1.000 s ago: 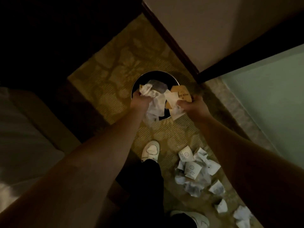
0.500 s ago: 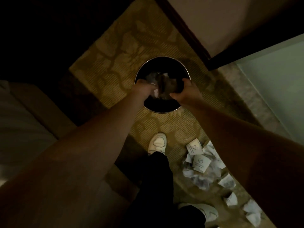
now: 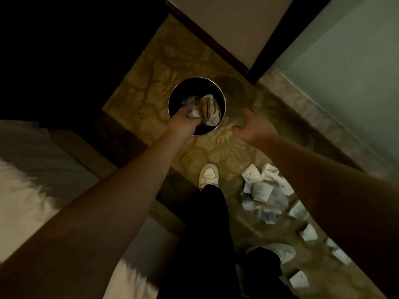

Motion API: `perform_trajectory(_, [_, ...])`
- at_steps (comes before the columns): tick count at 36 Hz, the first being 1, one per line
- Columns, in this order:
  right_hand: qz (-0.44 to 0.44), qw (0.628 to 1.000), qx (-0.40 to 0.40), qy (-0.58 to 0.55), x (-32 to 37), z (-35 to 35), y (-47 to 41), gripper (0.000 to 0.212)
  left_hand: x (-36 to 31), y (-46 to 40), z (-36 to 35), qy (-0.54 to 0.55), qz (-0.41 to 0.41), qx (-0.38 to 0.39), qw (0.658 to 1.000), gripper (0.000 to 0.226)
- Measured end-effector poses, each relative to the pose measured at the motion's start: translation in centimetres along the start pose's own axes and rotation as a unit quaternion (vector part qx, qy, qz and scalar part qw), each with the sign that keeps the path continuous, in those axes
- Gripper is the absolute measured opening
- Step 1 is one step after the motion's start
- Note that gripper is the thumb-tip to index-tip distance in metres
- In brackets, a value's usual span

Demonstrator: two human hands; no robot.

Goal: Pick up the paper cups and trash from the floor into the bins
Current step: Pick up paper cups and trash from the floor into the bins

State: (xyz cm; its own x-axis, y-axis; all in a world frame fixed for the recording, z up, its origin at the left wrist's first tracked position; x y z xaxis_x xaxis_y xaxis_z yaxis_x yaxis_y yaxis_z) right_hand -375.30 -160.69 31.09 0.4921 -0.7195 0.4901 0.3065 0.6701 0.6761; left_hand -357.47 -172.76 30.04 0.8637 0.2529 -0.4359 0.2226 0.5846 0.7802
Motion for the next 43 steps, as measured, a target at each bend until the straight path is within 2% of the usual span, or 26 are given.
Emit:
perform_trajectory(5, [-0.044, 0.999, -0.012, 0.006, -5.4, 2.5, 6.7, 0.070, -3.8, 5.6, -3.7, -0.069, -0.046, 0.022, 0.996, 0.048])
perform_trajectory(10, [-0.093, 0.995, -0.023, -0.039, -11.6, 3.9, 14.3, 0.069, -7.3, 11.3, -9.4, -0.157, -0.104, 0.046, 0.981, 0.052])
perform_trajectory(16, [-0.154, 0.981, -0.077, -0.090, -20.1, 4.6, 25.1, 0.065, -10.5, 18.2, -19.4, -0.254, -0.153, 0.098, 0.950, 0.054])
perform_trajectory(22, [-0.237, 0.950, -0.124, -0.162, -29.7, 2.8, 36.2, 0.065, -11.4, 25.7, -31.2, -0.322, -0.206, 0.189, 0.904, 0.054])
perform_trajectory(27, [-0.303, 0.908, -0.160, -0.242, -36.6, -1.2, 44.9, 0.061, -10.8, 31.9, -39.9, -0.385, -0.232, 0.251, 0.857, 0.053])
perform_trajectory(32, [-0.375, 0.846, -0.163, -0.341, -42.2, -7.5, 52.5, 0.058, -9.2, 37.7, -47.4, -0.449, -0.263, 0.287, 0.805, 0.044])
perform_trajectory(36, [-0.406, 0.808, -0.153, -0.399, -45.1, -12.7, 57.0, 0.055, -7.1, 41.0, -52.9, -0.508, -0.268, 0.316, 0.755, 0.046])
perform_trajectory(43, [-0.453, 0.698, -0.182, -0.523, -49.4, -20.8, 62.7, 0.055, -2.0, 44.4, -61.2, -0.570, -0.239, 0.368, 0.694, 0.043])
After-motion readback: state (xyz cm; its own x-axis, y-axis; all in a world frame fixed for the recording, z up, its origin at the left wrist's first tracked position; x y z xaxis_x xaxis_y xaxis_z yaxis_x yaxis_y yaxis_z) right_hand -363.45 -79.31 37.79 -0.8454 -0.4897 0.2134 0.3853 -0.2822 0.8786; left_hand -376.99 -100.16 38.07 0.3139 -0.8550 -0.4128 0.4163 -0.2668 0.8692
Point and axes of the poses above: each hand's wrist, its own y-axis away from the middle knuckle, its own z-axis out of the back of the hand, x = y × z, the point moved 9 cm from there along -y, towards the middle knuckle, and after that the axes turned 1 degree about -y, right-handed, at the moved point
